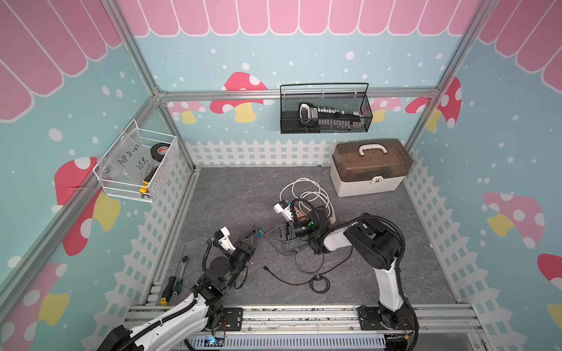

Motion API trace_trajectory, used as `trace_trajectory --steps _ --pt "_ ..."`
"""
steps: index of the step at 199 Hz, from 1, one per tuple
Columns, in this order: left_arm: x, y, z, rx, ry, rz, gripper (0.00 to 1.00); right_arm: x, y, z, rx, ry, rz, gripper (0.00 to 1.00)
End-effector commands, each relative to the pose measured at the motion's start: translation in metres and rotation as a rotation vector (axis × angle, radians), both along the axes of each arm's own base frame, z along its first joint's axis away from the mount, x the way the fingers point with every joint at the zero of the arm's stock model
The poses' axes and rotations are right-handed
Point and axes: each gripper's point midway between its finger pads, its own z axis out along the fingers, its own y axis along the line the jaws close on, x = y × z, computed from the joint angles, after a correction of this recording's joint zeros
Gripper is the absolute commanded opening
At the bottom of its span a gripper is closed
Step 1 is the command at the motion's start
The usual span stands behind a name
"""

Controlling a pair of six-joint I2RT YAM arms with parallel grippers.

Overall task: Charge mp3
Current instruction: Insert the charging cable into the MP3 player.

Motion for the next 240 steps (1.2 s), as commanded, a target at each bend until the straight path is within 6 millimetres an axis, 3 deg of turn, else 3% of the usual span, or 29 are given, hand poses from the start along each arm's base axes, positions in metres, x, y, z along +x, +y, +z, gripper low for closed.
trace_trajectory --steps 1,184,240 --pt "-0.013 -0.015 0.000 0.013 -0.040 -0.103 0.00 0.017 -0.003 0.012 0.035 0.010 -0.048 0.00" --pt "-0.034 -0.041 0.001 0.071 -0.101 -0.272 0.00 0.025 -0.010 0.050 0.079 -0.013 -0.035 0.00" --pt "-0.043 -0.049 -0.003 0.116 -0.116 -0.341 0.00 0.024 -0.013 0.053 0.052 -0.009 0.016 0.00"
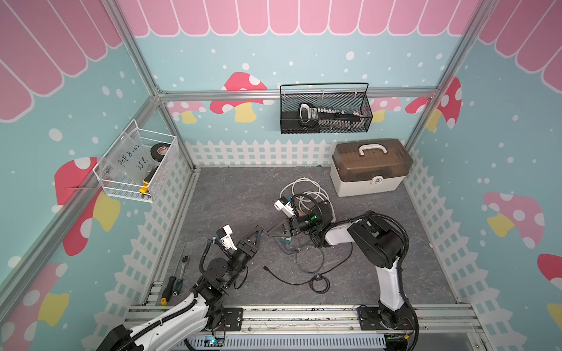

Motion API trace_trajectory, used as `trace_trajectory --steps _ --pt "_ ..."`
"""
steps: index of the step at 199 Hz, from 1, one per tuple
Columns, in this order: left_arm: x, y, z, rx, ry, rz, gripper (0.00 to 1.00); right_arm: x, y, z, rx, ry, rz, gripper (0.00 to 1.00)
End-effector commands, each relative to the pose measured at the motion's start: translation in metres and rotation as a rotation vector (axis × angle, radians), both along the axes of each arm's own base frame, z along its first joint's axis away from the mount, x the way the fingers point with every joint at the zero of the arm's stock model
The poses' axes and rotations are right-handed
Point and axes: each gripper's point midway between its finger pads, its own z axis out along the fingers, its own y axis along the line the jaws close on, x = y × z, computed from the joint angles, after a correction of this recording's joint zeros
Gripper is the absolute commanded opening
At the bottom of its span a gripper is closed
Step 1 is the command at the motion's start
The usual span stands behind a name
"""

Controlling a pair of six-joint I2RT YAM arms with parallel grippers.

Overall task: Charge mp3
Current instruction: Insert the charging cable into the MP3 player.

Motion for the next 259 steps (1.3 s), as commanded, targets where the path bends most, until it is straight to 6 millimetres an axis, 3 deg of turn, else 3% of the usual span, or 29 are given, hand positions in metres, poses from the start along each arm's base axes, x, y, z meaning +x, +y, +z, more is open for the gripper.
trace_trajectory --steps 1,93,184,259 --pt "-0.033 -0.035 -0.018 0.077 -0.012 -0.245 0.00 0.026 0.001 0.036 0.067 -0.004 -0.110 0.00" --pt "-0.037 -0.042 -0.034 0.170 0.001 -0.292 0.00 0.020 -0.004 0.060 0.084 0.009 -0.108 0.00" --pt "-0.060 -0.067 -0.018 0.161 -0.082 -0.482 0.00 0.024 0.003 0.052 0.047 0.021 -0.072 0.00" --pt "-0.063 -0.075 -0.014 0.152 -0.101 -0.528 0.00 0.030 -0.001 0.049 0.032 0.001 -0.076 0.02"
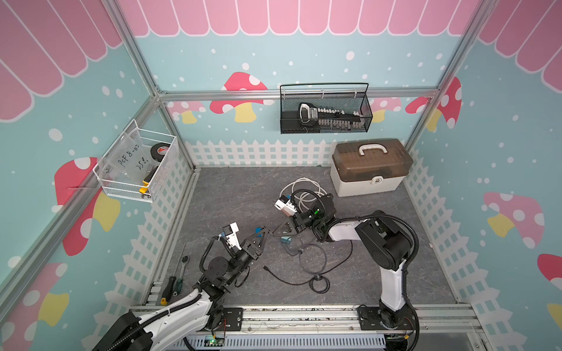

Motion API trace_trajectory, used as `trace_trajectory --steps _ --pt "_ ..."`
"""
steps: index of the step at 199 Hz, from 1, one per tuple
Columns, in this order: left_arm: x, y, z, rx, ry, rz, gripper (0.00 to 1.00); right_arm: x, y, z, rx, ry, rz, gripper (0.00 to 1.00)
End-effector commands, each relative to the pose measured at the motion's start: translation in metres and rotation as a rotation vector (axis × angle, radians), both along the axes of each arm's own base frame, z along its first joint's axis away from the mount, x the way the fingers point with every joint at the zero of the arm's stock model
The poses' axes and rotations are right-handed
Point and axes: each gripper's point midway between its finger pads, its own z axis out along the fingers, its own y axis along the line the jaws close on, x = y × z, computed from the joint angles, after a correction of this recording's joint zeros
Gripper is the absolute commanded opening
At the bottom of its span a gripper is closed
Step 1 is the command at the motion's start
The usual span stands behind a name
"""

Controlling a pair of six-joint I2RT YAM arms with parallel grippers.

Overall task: Charge mp3
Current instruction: Insert the charging cable into the MP3 player, then place the MP3 player at the center of the board.

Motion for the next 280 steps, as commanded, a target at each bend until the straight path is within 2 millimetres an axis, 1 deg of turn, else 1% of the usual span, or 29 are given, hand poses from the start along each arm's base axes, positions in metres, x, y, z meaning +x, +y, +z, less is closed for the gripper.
trace_trajectory --steps 1,22,47,68,75,81,82,85,94,99,101,107,109,112,118,129,139,145,162,181,216,239,258,280 --pt "-0.055 -0.051 -0.020 0.101 0.007 -0.394 0.00 0.040 0.016 0.038 0.106 -0.024 -0.208 0.02" --pt "-0.054 -0.051 -0.020 0.113 0.005 -0.393 0.00 0.043 0.012 0.040 0.108 -0.029 -0.220 0.09" --pt "-0.052 -0.049 -0.021 0.145 0.005 -0.375 0.00 0.047 0.002 0.045 0.118 -0.046 -0.242 0.18" --pt "-0.049 -0.047 -0.024 0.169 0.021 -0.352 0.00 0.051 -0.007 0.049 0.119 -0.061 -0.270 0.22" --pt "-0.048 -0.046 -0.025 0.179 0.023 -0.342 0.00 0.055 -0.011 0.048 0.113 -0.063 -0.288 0.24" --pt "-0.047 -0.045 -0.025 0.184 0.025 -0.333 0.00 0.060 -0.013 0.040 0.093 -0.058 -0.306 0.24" --pt "-0.047 -0.044 -0.026 0.186 0.027 -0.331 0.00 0.059 -0.015 0.045 0.097 -0.063 -0.311 0.24" --pt "-0.046 -0.044 -0.027 0.191 0.033 -0.325 0.00 0.059 -0.017 0.049 0.102 -0.083 -0.319 0.25" --pt "-0.043 -0.041 -0.031 0.206 0.052 -0.304 0.00 0.064 -0.022 0.043 0.064 -0.089 -0.354 0.25" --pt "-0.042 -0.040 -0.032 0.210 0.058 -0.295 0.00 0.067 -0.025 0.040 0.051 -0.124 -0.377 0.27" --pt "-0.041 -0.040 -0.033 0.212 0.062 -0.291 0.00 0.069 -0.027 0.036 0.029 -0.108 -0.387 0.27" --pt "-0.038 -0.038 -0.035 0.217 0.079 -0.273 0.00 0.071 -0.030 0.030 -0.009 -0.150 -0.413 0.29" --pt "-0.037 -0.037 -0.037 0.222 0.089 -0.265 0.00 0.071 -0.031 0.027 -0.034 -0.132 -0.421 0.29" --pt "-0.035 -0.036 -0.040 0.231 0.107 -0.254 0.00 0.073 -0.032 0.024 -0.054 -0.168 -0.434 0.30" --pt "-0.032 -0.035 -0.045 0.250 0.134 -0.235 0.00 0.074 -0.037 0.012 -0.142 -0.195 -0.465 0.33" --pt "-0.027 -0.032 -0.050 0.262 0.158 -0.206 0.00 0.079 -0.050 -0.008 -0.326 -0.320 -0.536 0.38" --pt "-0.022 -0.027 -0.058 0.271 0.195 -0.167 0.00 0.084 -0.062 -0.013 -0.425 -0.416 -0.587 0.40" --pt "-0.019 -0.024 -0.061 0.272 0.216 -0.142 0.00 0.084 -0.066 -0.012 -0.441 -0.440 -0.604 0.40" --pt "-0.013 -0.018 -0.072 0.284 0.263 -0.095 0.00 0.083 -0.079 -0.016 -0.501 -0.471 -0.642 0.44" --pt "-0.008 -0.014 -0.081 0.288 0.305 -0.056 0.01 0.082 -0.089 -0.028 -0.559 -0.477 -0.670 0.48" --pt "-0.002 -0.001 -0.100 0.272 0.387 0.029 0.14 0.072 -0.093 -0.048 -0.585 -0.447 -0.649 0.50" --pt "-0.001 0.005 -0.114 0.314 0.449 0.064 0.15 0.067 -0.091 -0.062 -0.583 -0.412 -0.628 0.50" --pt "-0.001 0.009 -0.123 0.326 0.491 0.089 0.23 0.064 -0.088 -0.072 -0.589 -0.397 -0.616 0.51" --pt "-0.001 0.014 -0.133 0.319 0.522 0.116 0.23 0.060 -0.081 -0.084 -0.604 -0.388 -0.583 0.51"
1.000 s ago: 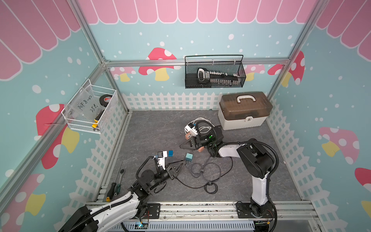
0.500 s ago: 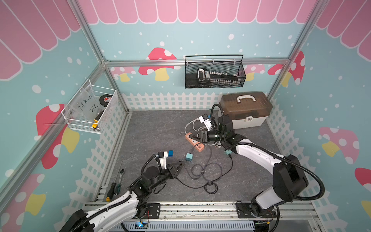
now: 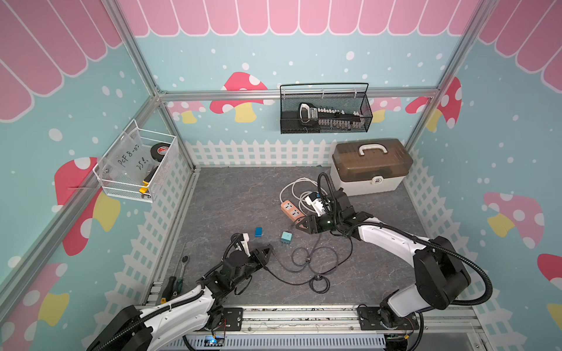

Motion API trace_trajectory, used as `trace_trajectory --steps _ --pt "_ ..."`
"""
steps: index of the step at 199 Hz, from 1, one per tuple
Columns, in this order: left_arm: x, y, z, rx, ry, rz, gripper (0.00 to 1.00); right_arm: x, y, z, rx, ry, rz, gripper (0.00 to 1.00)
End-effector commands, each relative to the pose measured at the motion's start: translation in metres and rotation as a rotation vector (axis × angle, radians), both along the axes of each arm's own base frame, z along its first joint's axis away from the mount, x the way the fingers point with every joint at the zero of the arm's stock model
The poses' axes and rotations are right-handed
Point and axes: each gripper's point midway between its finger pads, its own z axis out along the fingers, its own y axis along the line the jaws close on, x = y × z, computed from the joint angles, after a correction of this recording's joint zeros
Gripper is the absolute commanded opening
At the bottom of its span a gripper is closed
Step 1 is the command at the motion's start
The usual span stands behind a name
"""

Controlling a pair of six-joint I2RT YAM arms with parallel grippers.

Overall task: Charge mp3
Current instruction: Place the MP3 player at the center of the board.

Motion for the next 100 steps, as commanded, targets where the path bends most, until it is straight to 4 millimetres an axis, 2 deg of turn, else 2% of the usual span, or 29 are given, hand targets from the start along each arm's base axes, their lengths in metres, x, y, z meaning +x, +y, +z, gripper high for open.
trace_trajectory --steps 1,45,54,86,100 --pt "0.005 0.009 -0.005 -0.008 0.036 0.079 0.23 -0.006 0.009 -0.015 -0.015 0.001 0.045 0.51" --pt "0.005 0.019 -0.017 -0.005 0.058 0.138 0.31 -0.010 0.025 -0.041 -0.072 0.028 0.073 0.53" --pt "0.006 0.020 -0.017 -0.001 0.058 0.142 0.37 -0.010 0.028 -0.045 -0.085 0.031 0.078 0.54" --pt "0.006 0.022 -0.019 0.009 0.054 0.149 0.42 -0.003 0.030 -0.062 -0.164 0.026 0.058 0.54" --pt "0.005 0.024 -0.022 0.012 0.058 0.155 0.49 0.001 0.027 -0.068 -0.198 0.023 0.040 0.54"
